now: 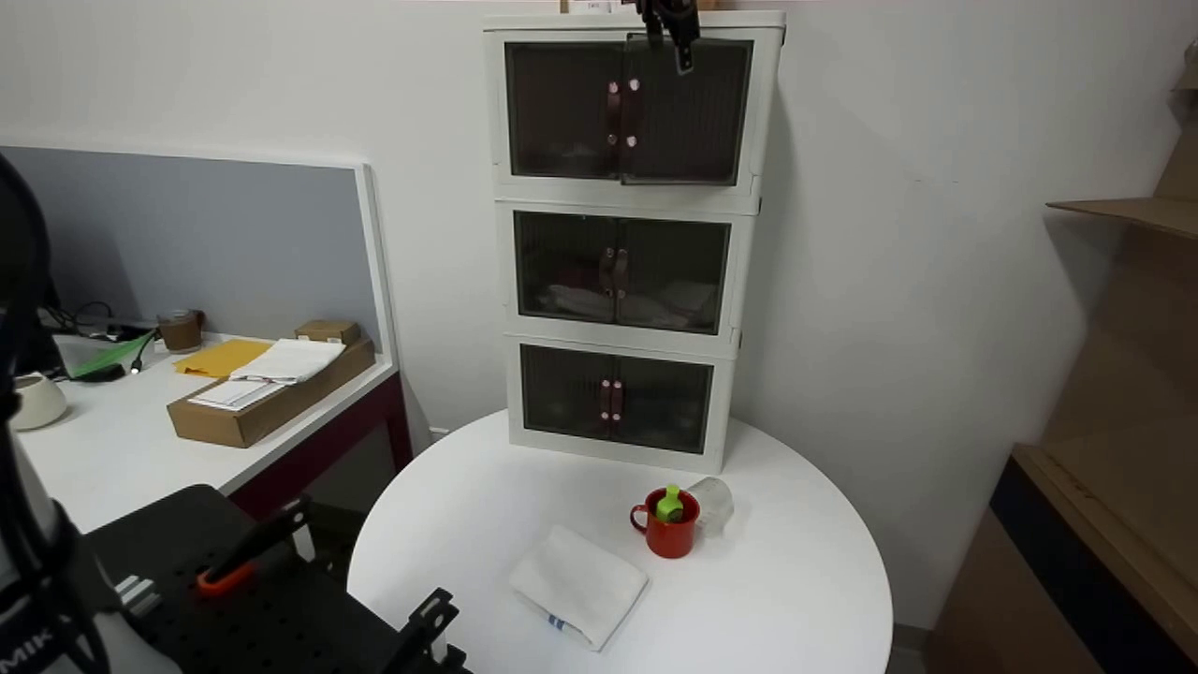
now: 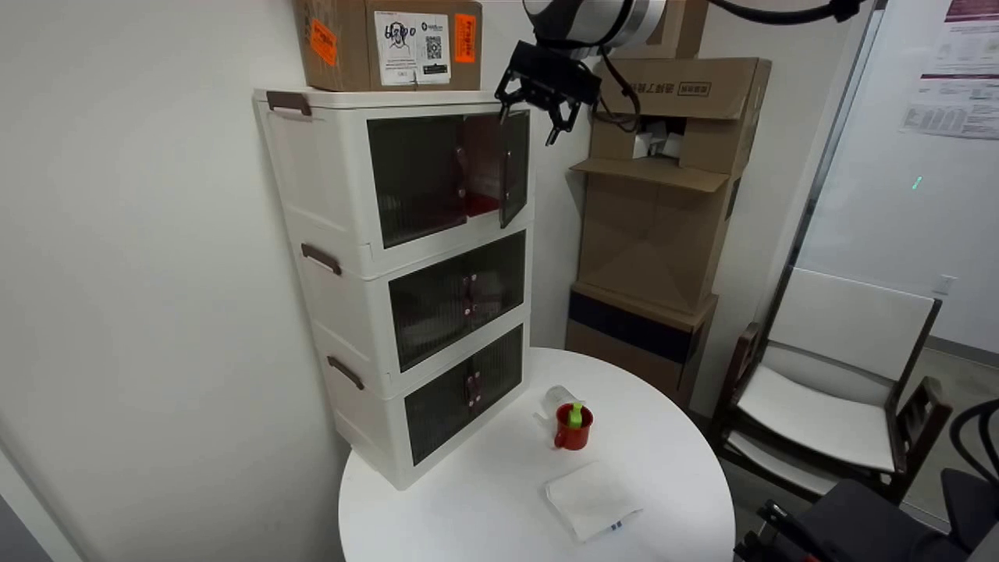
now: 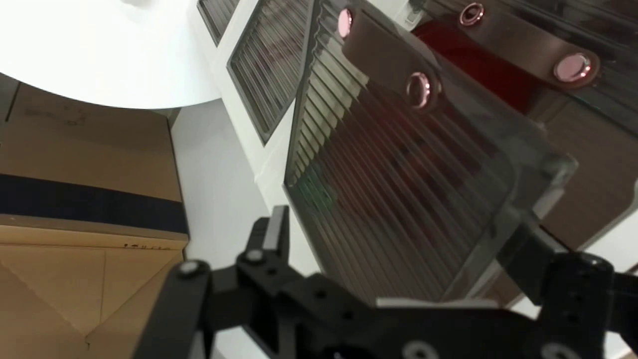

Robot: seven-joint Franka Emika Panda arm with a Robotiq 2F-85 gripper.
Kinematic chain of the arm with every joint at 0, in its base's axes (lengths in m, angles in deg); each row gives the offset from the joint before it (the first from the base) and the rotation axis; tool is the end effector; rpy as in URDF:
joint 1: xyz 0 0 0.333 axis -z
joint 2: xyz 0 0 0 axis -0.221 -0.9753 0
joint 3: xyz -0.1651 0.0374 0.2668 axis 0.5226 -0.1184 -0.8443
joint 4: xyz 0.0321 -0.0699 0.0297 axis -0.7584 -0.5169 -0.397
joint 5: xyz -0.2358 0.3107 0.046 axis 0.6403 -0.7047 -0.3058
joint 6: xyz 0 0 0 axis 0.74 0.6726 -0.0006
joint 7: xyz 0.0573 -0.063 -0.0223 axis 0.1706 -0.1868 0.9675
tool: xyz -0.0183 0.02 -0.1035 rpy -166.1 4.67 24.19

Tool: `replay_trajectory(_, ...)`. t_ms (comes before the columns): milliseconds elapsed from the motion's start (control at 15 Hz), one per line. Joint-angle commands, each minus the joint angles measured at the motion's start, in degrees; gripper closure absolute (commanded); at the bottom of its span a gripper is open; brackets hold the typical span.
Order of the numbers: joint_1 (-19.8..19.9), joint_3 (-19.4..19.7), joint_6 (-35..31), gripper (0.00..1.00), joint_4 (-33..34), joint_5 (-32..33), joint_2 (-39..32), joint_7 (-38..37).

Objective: Open the top right cabinet door

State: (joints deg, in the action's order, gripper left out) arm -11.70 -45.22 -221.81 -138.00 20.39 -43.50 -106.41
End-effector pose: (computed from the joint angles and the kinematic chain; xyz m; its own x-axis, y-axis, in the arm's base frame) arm 0.6657 -0.0385 0.5896 0.6353 -0.6536 0.4114 -0.5406 -0.7568 -0.3676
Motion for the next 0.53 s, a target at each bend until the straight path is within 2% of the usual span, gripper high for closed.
replay_trajectory(0, -0.3, 0.6, -1.5, 0.00, -4.3, -0.9, 2.1, -0.5)
replay_trajectory(200, -0.1, 1.2, -2.4, 0.00, -7.0, 0.4, 4.2, -0.6)
replay_trajectory(467, 0.6, 3.4, -4.3, 0.00, -11.8, 5.5, 9.5, -2.4)
